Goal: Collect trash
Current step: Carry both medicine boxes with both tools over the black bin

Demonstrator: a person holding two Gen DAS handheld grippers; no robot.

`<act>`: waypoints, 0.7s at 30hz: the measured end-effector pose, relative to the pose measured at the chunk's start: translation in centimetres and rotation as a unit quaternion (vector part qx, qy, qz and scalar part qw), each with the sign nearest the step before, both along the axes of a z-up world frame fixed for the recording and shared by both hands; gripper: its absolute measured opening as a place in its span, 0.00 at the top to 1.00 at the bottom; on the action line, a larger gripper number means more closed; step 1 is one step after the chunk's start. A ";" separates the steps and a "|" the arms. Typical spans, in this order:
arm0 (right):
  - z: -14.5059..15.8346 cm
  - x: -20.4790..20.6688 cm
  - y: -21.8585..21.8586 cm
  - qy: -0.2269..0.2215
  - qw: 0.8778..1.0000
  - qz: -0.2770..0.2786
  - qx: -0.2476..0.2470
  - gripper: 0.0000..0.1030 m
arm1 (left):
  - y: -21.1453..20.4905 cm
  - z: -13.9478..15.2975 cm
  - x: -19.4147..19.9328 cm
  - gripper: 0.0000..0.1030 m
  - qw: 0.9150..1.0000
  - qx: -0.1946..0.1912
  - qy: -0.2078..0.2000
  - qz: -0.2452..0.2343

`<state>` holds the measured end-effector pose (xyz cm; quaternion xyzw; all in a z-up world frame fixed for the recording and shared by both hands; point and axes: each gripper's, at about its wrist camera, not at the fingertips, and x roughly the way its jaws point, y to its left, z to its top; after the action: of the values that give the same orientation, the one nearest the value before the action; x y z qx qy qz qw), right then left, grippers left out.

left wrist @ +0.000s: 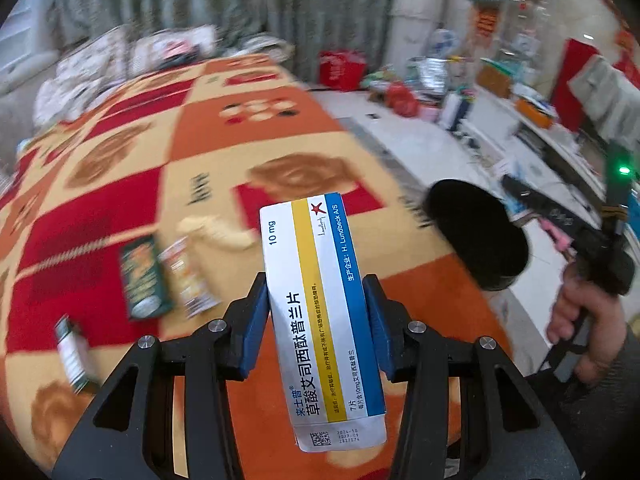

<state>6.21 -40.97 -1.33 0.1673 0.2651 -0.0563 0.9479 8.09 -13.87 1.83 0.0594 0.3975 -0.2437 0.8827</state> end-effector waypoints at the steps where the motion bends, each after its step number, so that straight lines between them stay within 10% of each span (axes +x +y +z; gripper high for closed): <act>1: -0.1 -0.2 -0.6 0.002 1.000 -0.004 0.008 0.71 | -0.8 0.0 0.1 0.57 1.000 -0.004 -0.001 -0.015; 21: -3.1 -0.1 -5.7 0.065 0.996 -0.045 0.047 0.71 | -18.5 -2.8 5.0 0.57 0.986 0.001 0.036 -0.166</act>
<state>6.06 -46.66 -4.43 0.2197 0.3208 -0.0971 0.9162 13.08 -32.34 -1.02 0.1165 0.4137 -0.3882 0.8152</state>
